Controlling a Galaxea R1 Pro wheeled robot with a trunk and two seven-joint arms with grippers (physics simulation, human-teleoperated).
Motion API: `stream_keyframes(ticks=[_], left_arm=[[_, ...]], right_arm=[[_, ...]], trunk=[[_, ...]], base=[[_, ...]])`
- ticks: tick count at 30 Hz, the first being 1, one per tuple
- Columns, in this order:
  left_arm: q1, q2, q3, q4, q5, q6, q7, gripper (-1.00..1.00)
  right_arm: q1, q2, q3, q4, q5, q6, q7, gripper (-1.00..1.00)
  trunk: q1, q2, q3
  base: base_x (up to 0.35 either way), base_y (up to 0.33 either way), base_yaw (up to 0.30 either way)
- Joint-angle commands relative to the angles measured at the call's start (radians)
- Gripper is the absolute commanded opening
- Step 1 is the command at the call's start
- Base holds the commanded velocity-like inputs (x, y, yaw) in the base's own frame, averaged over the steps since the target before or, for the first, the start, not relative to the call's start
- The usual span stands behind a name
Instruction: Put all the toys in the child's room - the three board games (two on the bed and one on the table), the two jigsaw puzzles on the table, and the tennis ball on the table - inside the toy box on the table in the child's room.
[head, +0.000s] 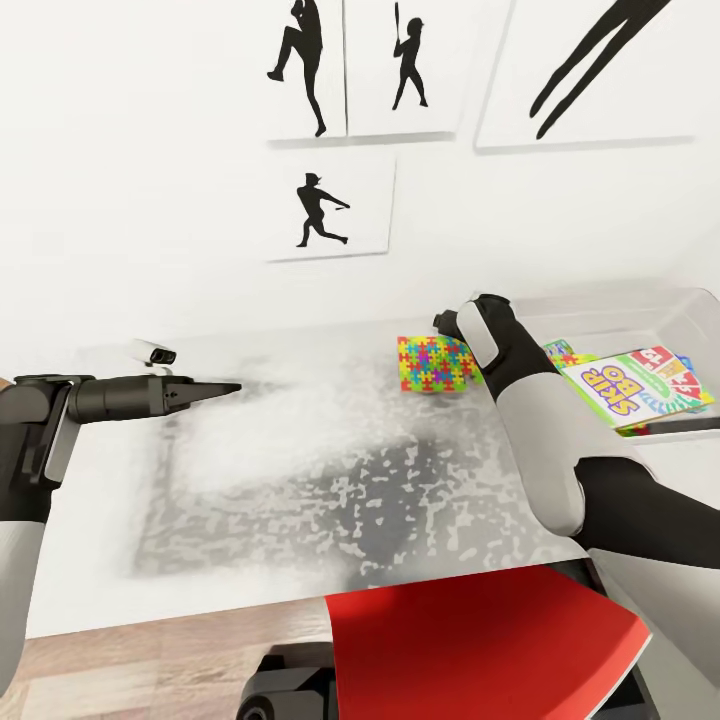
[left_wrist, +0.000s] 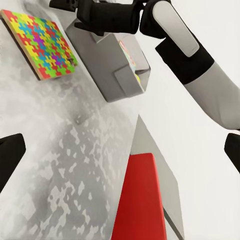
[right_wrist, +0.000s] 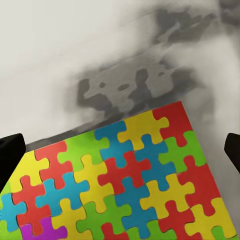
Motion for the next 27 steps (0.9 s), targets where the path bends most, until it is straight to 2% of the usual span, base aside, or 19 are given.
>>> stream_keyframes(ticks=[1, 27], left_arm=[[-0.001, 0.000, 0.000, 0.000, 0.000, 0.010, -0.004, 1.00], [-0.001, -0.002, -0.002, 0.000, 0.000, 0.009, -0.004, 1.00]], right_arm=[[-0.001, 0.001, -0.003, -0.001, -0.010, 0.001, -0.008, 1.00], [-0.007, 0.001, -0.003, -0.001, -0.009, -0.036, -0.008, 1.00]], trunk=[[0.001, -0.002, -0.001], [0.001, -0.002, -0.016]], base=[[0.000, 0.000, 0.000], [0.000, 0.000, 0.000]])
